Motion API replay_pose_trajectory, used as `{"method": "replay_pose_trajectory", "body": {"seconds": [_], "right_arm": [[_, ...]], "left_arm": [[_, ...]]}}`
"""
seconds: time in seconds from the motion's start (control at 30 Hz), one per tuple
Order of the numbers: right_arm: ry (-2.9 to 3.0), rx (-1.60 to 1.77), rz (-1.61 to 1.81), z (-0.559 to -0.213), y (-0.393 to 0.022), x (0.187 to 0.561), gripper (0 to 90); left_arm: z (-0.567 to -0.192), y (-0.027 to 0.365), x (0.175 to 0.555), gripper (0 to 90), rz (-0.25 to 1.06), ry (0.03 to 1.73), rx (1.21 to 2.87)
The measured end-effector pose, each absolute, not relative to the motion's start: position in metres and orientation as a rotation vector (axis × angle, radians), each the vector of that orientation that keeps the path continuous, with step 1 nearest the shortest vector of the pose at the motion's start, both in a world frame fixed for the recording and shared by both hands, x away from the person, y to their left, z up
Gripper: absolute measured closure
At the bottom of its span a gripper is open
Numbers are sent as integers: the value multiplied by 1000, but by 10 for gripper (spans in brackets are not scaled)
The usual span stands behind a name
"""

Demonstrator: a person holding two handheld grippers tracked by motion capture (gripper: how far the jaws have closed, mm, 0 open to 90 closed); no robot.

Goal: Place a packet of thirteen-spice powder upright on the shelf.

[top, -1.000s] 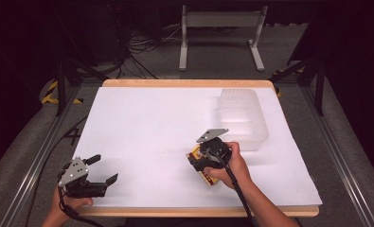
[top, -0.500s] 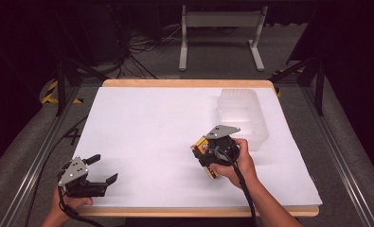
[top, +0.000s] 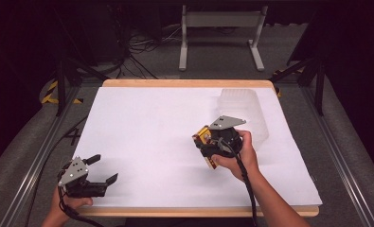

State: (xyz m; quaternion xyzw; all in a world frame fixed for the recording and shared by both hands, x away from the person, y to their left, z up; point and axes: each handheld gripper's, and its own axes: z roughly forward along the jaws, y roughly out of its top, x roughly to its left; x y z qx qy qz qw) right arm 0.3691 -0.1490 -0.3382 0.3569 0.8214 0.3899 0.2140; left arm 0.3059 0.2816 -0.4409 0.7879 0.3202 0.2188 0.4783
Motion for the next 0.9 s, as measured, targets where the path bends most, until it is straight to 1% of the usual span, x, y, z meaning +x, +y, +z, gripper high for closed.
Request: {"method": "replay_pose_trajectory", "body": {"seconds": [0.5, 0.9], "right_arm": [[2163, 957, 1080, -322, -142, 387, 324], [2061, 962, 1097, -304, -153, 409, 324]], "left_arm": [[-441, 282, 306, 78, 530, 781, 1918], [-441, 282, 307, 78, 527, 781, 1922]]}}
